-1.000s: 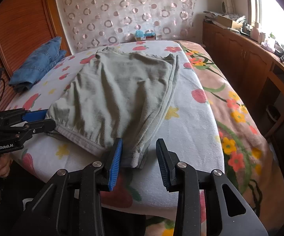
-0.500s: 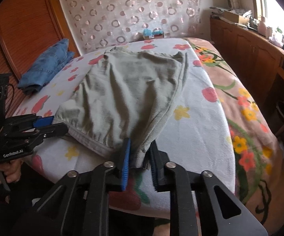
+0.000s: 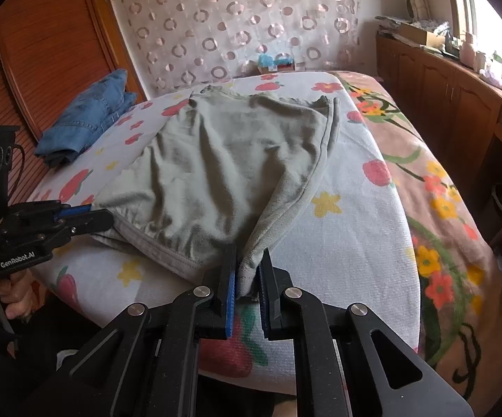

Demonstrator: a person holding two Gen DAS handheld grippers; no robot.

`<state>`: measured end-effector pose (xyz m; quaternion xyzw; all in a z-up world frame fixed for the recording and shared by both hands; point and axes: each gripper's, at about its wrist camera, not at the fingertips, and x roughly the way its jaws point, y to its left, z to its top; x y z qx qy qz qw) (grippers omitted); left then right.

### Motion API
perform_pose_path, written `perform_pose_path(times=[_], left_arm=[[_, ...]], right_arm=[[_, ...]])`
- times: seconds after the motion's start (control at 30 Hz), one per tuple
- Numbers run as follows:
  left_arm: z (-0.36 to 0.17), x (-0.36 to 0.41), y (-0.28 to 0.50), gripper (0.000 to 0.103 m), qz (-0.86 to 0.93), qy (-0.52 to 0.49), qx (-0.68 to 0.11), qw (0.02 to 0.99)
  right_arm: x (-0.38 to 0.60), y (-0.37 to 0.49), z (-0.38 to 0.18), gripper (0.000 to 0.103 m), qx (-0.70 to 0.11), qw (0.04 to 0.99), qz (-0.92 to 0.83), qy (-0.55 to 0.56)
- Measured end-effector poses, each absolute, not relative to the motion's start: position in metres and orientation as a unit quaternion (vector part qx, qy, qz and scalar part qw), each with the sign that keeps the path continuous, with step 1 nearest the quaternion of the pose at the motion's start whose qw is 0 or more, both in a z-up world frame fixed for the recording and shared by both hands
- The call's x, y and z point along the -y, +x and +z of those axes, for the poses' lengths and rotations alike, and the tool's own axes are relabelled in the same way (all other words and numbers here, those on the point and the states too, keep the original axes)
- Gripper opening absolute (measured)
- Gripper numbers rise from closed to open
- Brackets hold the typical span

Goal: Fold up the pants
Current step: 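Close the left gripper on the hem while the right gripper holds it, then lift the grey-green shorts off the bed with both grippers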

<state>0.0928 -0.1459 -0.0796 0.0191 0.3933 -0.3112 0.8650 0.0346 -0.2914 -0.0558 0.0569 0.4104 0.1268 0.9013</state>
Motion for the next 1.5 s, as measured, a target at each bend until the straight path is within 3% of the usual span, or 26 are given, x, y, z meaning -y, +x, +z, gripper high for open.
perform_pose_path(times=[0.4,0.63,1.13,1.5], left_arm=[[-0.091,0.148,0.100,0.013,-0.303,0.013,-0.414,0.858],[-0.066,0.144,0.089,0.004,-0.318,0.012,-0.377,0.870],[0.043,0.091,0.070,0.003,-0.336,-0.038,-0.278,0.899],[0.114,0.063,0.053,0.003,-0.308,-0.016,-0.208,0.928]], right_arm=[[0.292,0.034,-0.057,0.008,-0.409,0.901,0.130,0.062],[0.292,0.030,-0.048,0.007,-0.393,0.907,0.138,0.061],[0.272,0.021,0.063,0.007,-0.277,0.941,0.189,0.041],[0.236,0.019,0.146,0.007,-0.206,0.953,0.221,-0.019]])
